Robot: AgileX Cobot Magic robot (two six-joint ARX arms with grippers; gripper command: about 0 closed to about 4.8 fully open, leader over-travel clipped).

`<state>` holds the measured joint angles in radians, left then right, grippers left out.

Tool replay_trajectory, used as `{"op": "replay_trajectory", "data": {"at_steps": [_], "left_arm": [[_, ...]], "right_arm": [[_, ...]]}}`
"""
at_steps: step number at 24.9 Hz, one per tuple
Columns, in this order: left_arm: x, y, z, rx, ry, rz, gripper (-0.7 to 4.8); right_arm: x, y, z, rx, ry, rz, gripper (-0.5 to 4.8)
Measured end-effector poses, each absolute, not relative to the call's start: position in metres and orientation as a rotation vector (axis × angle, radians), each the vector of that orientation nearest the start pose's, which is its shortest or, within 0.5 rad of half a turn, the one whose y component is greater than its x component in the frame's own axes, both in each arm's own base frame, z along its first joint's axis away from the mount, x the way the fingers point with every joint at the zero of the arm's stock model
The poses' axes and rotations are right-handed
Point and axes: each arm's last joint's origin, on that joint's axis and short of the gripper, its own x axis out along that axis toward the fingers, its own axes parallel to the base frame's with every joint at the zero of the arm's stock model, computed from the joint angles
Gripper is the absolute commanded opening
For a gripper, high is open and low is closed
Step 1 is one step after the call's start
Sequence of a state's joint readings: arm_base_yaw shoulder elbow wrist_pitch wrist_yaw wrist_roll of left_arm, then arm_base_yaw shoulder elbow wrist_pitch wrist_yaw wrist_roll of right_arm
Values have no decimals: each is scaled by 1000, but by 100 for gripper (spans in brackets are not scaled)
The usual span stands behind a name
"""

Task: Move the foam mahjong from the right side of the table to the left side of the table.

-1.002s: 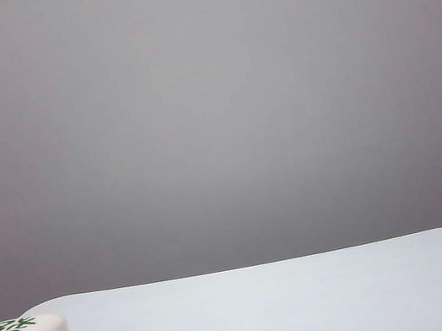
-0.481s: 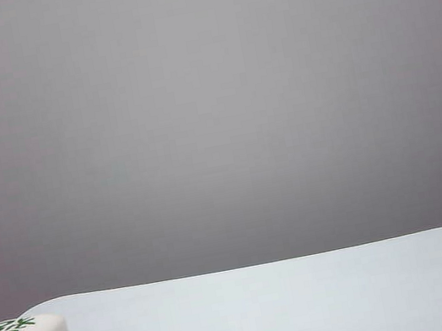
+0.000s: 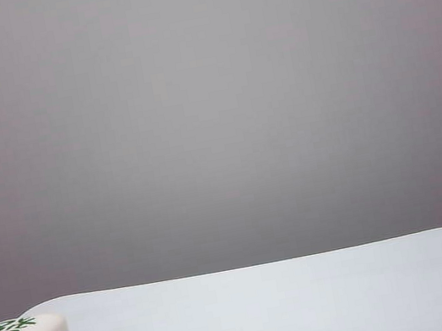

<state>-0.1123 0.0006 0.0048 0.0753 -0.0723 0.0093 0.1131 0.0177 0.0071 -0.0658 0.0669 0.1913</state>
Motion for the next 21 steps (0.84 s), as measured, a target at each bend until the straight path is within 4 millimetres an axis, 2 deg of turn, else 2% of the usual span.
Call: {"op": "replay_trajectory", "data": {"at_steps": [5, 12, 21], "left_arm": [[97, -9, 167, 7, -21, -40, -5], [97, -9, 158, 16, 68, -41, -4], [97, -9, 157, 16, 76, -41, -4]], "right_arm": [[96, 8, 147, 165, 193, -12, -5], [96, 8, 147, 164, 192, -7, -5], [96, 8, 147, 164, 192, -7, -5]]}}
